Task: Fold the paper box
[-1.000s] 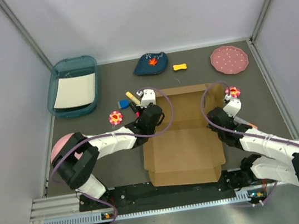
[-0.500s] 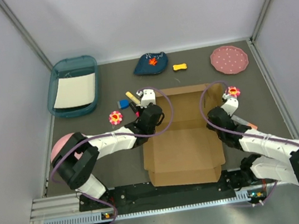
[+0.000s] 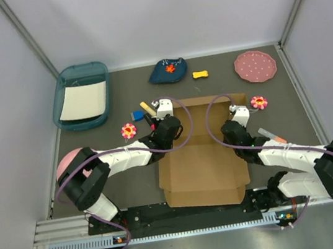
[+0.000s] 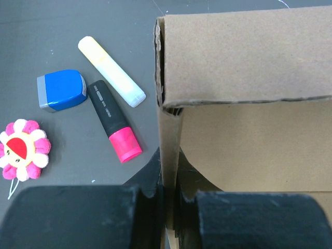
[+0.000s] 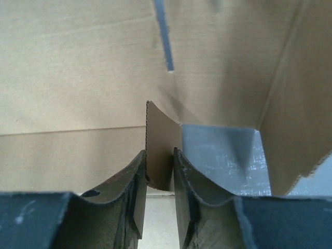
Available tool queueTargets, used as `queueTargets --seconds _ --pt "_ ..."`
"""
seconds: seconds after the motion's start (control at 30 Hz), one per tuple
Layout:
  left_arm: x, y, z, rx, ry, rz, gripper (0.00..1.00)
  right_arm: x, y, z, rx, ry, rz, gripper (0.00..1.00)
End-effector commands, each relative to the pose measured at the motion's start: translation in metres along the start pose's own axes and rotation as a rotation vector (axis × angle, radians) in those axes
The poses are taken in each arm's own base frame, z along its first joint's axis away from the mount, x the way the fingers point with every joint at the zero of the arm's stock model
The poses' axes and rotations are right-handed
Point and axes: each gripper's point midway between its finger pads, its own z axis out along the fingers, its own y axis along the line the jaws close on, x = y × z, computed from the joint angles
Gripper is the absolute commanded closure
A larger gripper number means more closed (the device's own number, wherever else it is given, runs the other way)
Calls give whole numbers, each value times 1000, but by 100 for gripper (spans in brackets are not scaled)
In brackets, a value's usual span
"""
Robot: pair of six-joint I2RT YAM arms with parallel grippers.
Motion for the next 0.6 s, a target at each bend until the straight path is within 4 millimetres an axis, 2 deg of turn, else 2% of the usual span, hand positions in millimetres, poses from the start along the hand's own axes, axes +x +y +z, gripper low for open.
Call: queueTargets --seconds 0.0,0.13,0.23,0.33,0.47,0.5,0.53,0.57 --pt "53 11 -6 7 165 131 100 -16 30 -5 -80 -38 -26 71" --pt "56 10 -6 8 170 129 100 -14 26 -7 -61 -34 -40 59" --pt "57 12 -6 3 171 132 100 -29 22 -17 -61 -73 -22 48" --pt "57 14 -6 -7 168 136 100 -43 14 -35 -64 -97 -36 40" --pt "57 16 -5 -12 167 134 100 -64 19 -65 -159 -125 -64 27" --pt "58 16 -5 -12 169 136 100 -62 13 -70 -152 -110 -82 27" --pt "58 16 -5 -12 171 132 100 -75 13 -83 -174 -149 -57 26" --pt "58 15 -6 -12 170 133 100 -79 9 -89 -173 -161 -53 26"
